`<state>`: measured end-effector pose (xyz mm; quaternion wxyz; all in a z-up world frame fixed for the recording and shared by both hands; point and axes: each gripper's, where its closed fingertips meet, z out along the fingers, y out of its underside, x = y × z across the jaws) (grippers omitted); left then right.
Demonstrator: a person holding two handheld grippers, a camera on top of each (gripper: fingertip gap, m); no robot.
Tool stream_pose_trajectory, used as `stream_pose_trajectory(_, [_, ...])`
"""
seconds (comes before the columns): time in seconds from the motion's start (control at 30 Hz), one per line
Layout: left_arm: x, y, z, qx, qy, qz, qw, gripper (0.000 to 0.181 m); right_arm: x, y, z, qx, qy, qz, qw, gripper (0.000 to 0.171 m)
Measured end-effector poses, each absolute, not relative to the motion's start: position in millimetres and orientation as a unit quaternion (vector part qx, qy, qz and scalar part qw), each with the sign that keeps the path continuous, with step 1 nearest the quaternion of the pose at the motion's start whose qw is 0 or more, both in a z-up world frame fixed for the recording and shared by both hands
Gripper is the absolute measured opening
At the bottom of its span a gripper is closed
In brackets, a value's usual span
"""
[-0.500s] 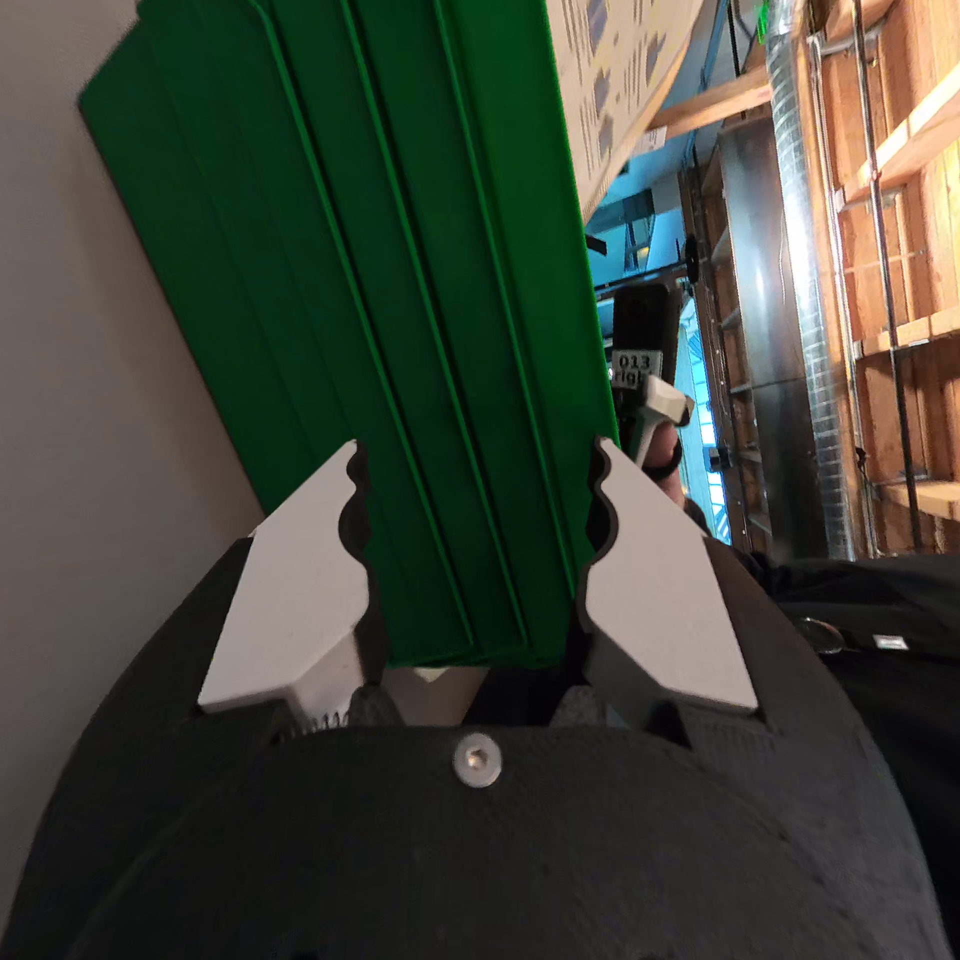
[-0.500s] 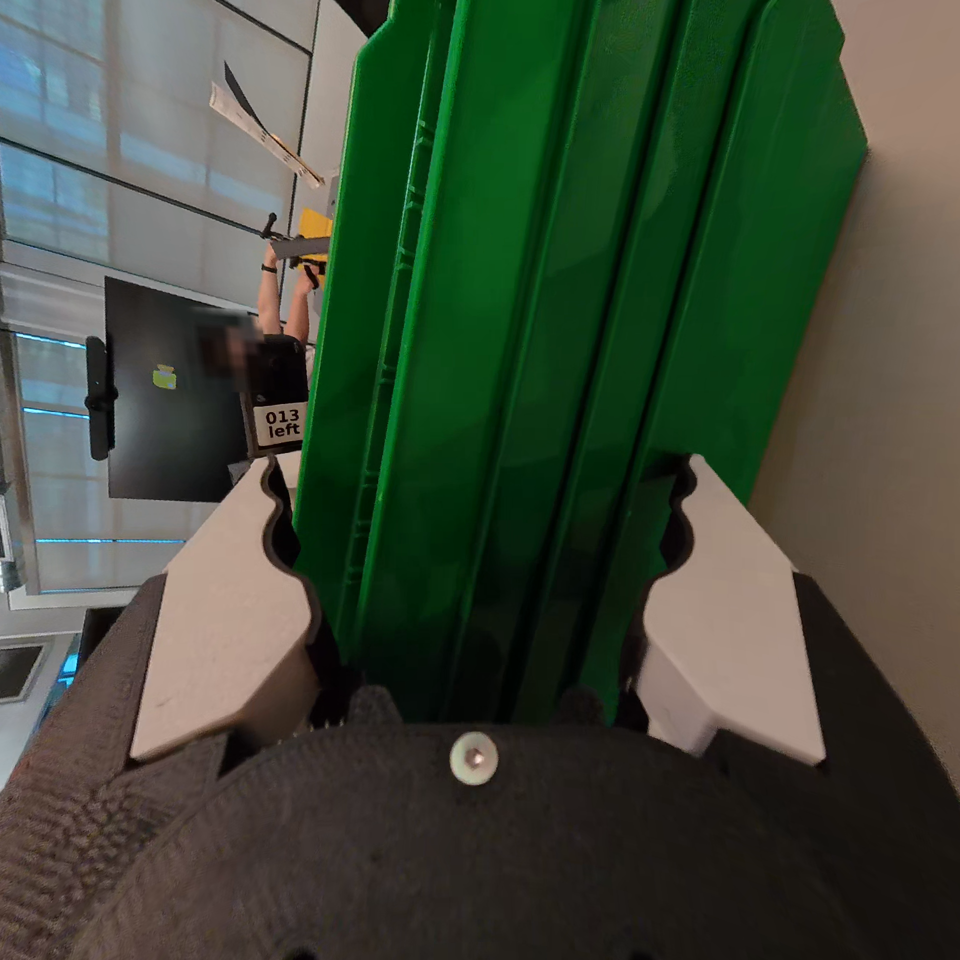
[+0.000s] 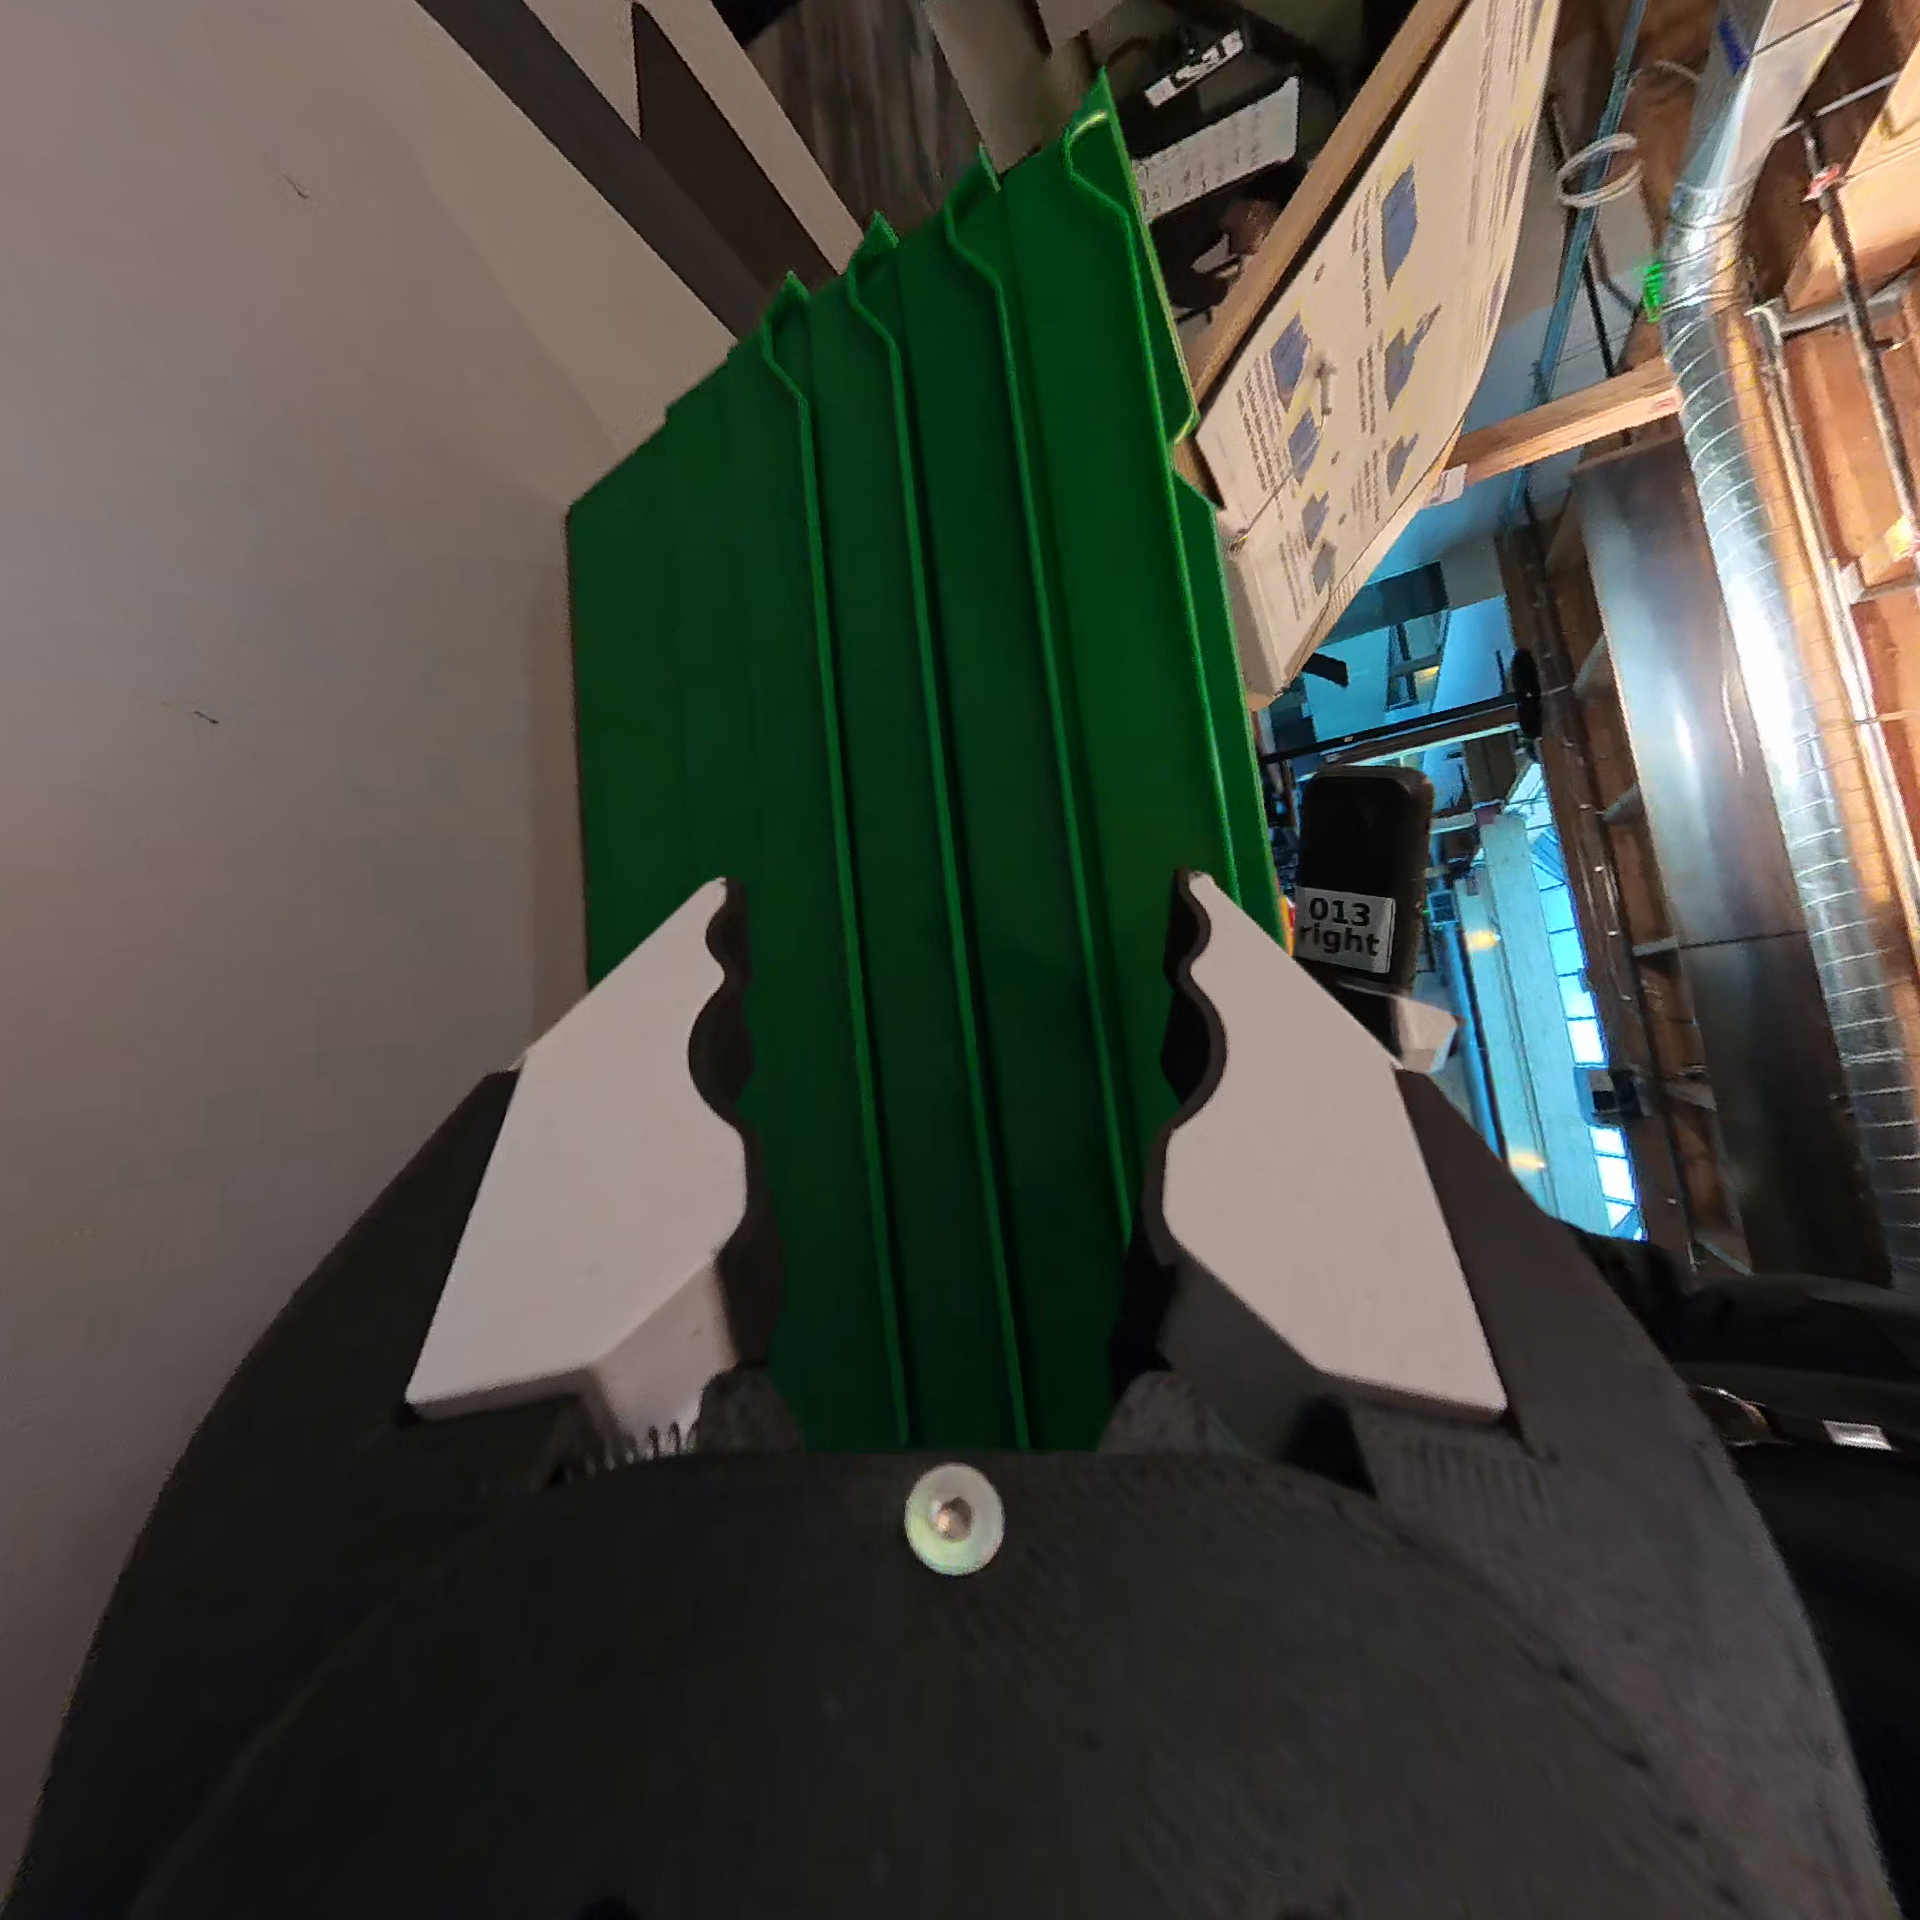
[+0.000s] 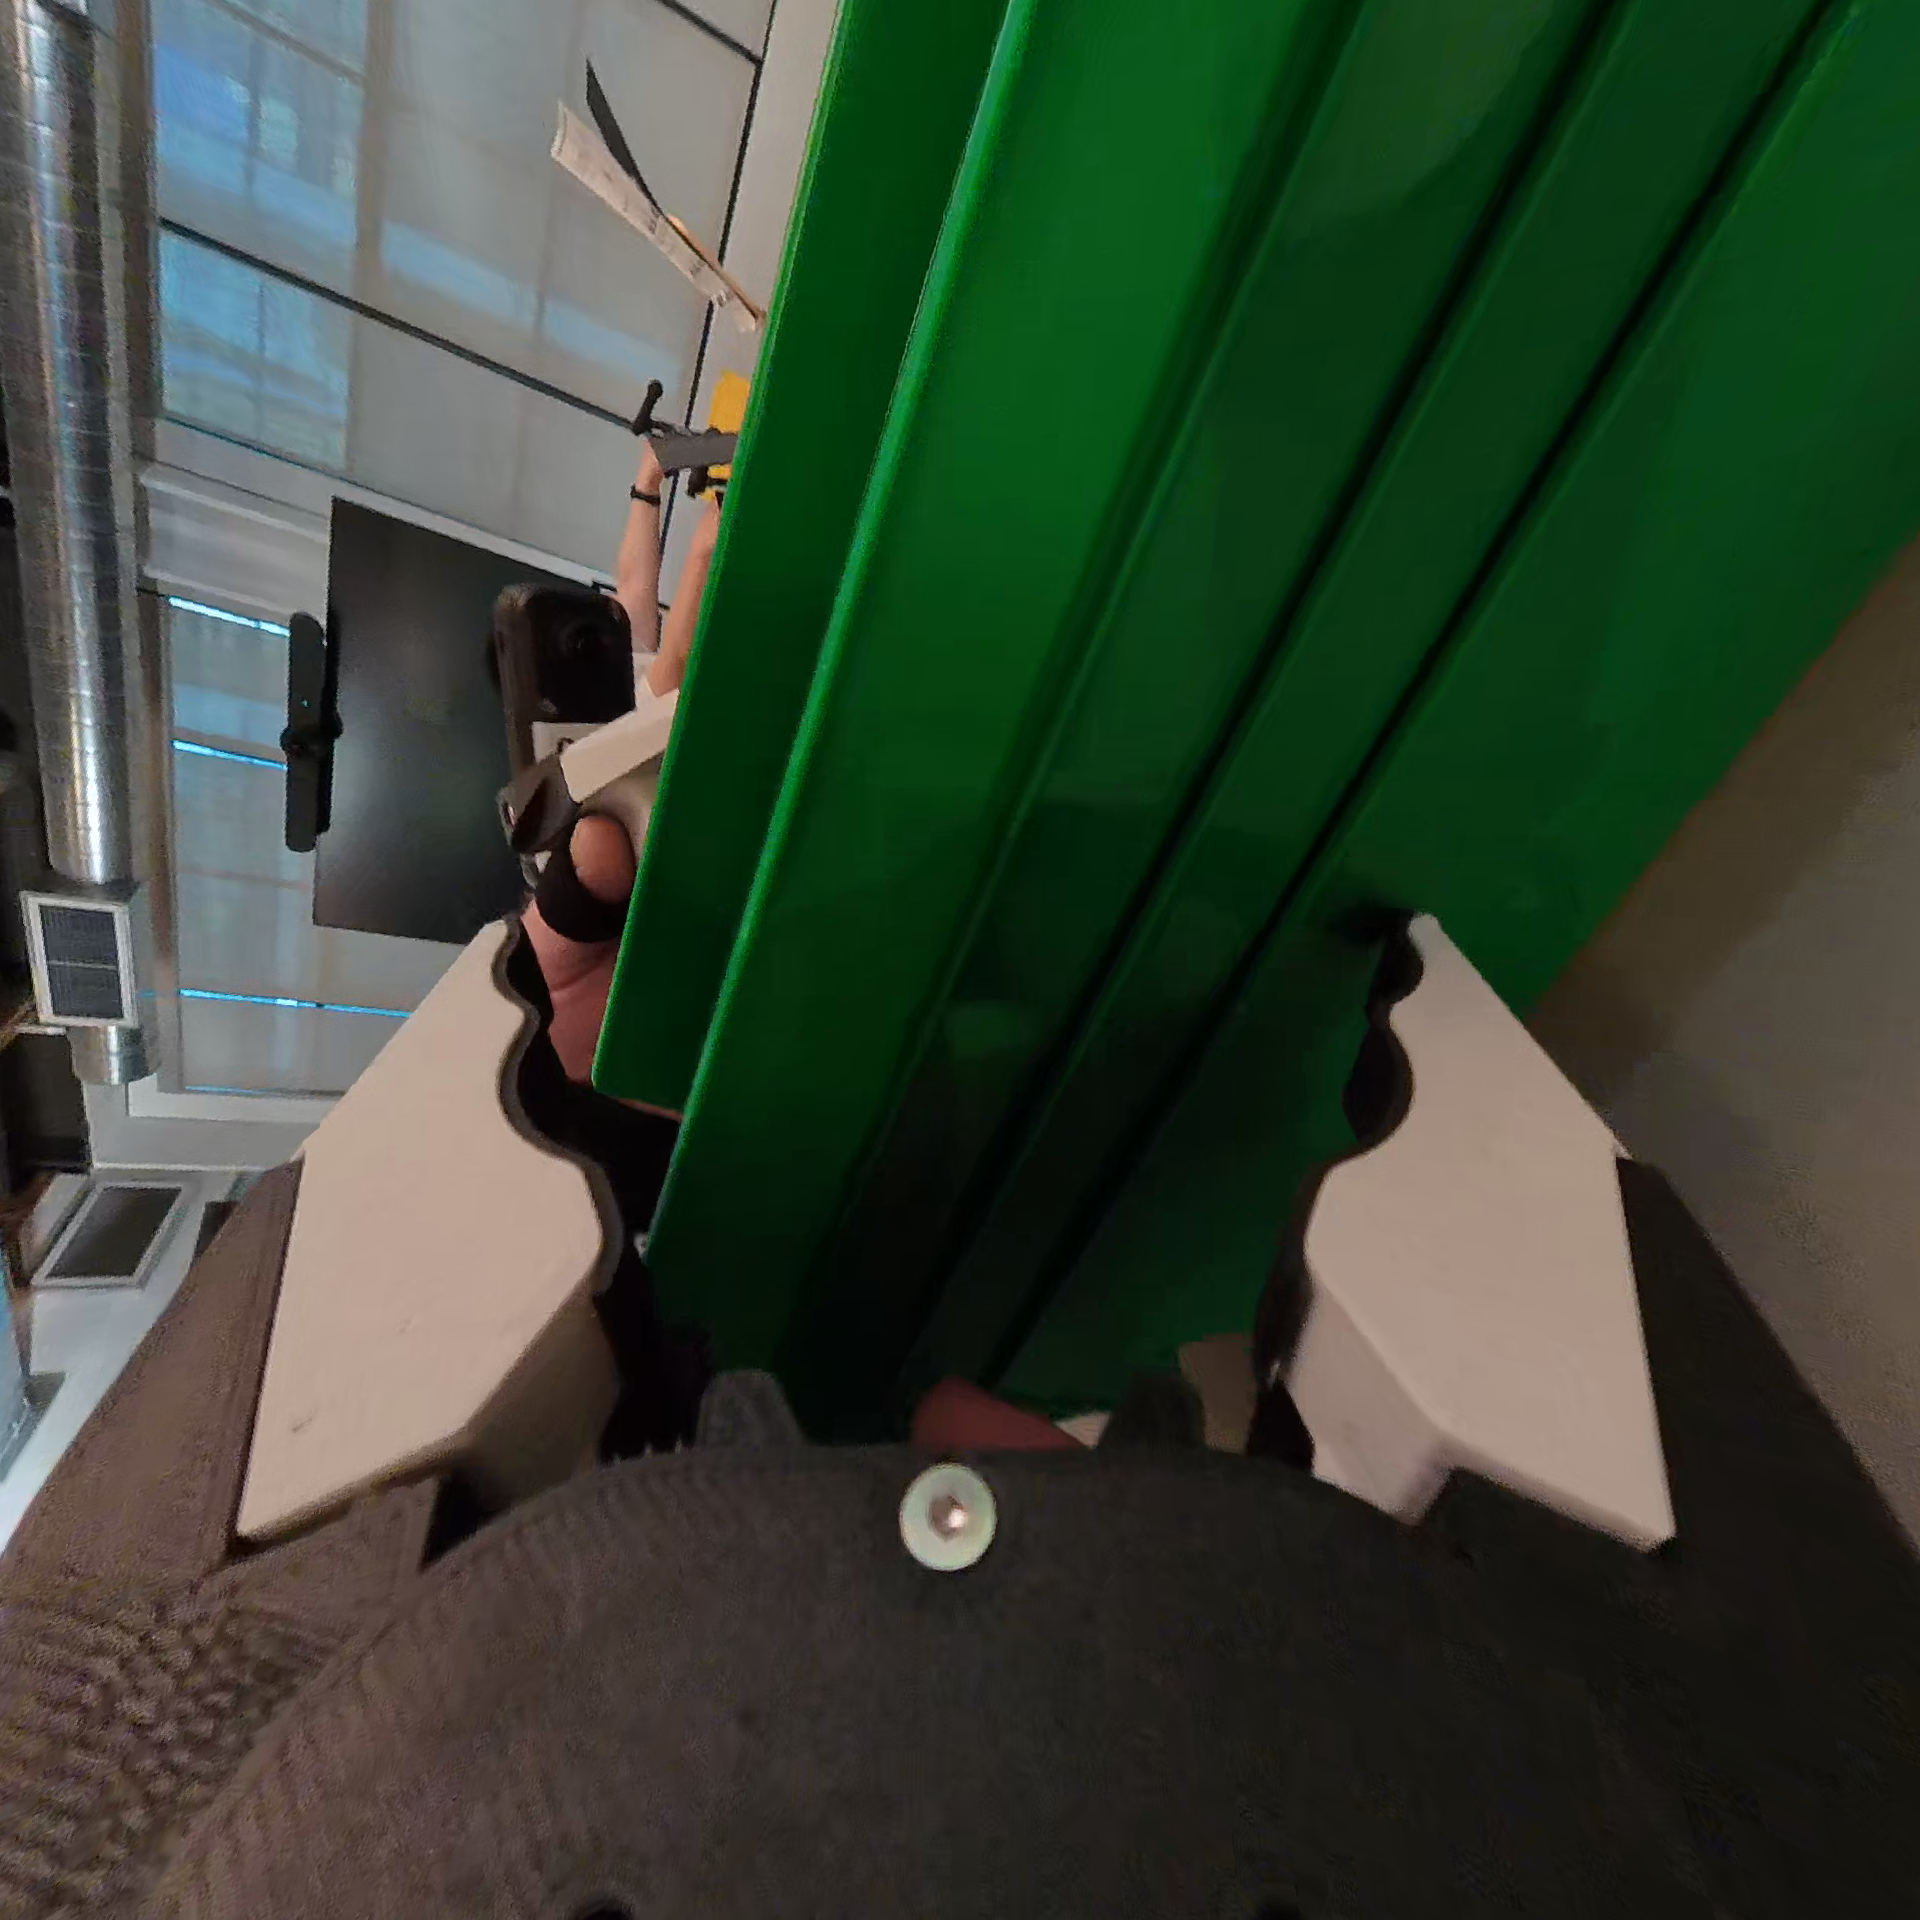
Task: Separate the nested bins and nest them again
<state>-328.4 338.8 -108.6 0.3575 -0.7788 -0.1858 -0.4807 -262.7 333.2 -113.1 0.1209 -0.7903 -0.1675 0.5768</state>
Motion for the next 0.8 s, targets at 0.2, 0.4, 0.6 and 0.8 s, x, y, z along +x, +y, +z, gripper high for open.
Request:
stream_pose_trajectory(0.2, [-339, 339, -104, -0.801, -0.173, -0.443, 0.365, 0.083, -259, 327, -116, -0.775, -0.17, 0.605, 0.073, 0.148])
stream_pose_trajectory(0.4, [-347, 343, -77, -0.877, -0.125, -0.26, 0.384, 0.122, -233, 320, -117, -0.771, -0.204, 0.597, 0.086, 0.144])
stream_pose_trajectory(0.6, [-284, 353, -64, -0.941, -0.011, -0.135, 0.311, 0.149, -195, 315, -121, -0.775, -0.22, 0.583, 0.104, 0.135])
stream_pose_trajectory(0.8, [-268, 360, -97, -0.972, 0.041, -0.024, 0.231, 0.129, -169, 309, -124, -0.777, -0.232, 0.574, 0.112, 0.13])
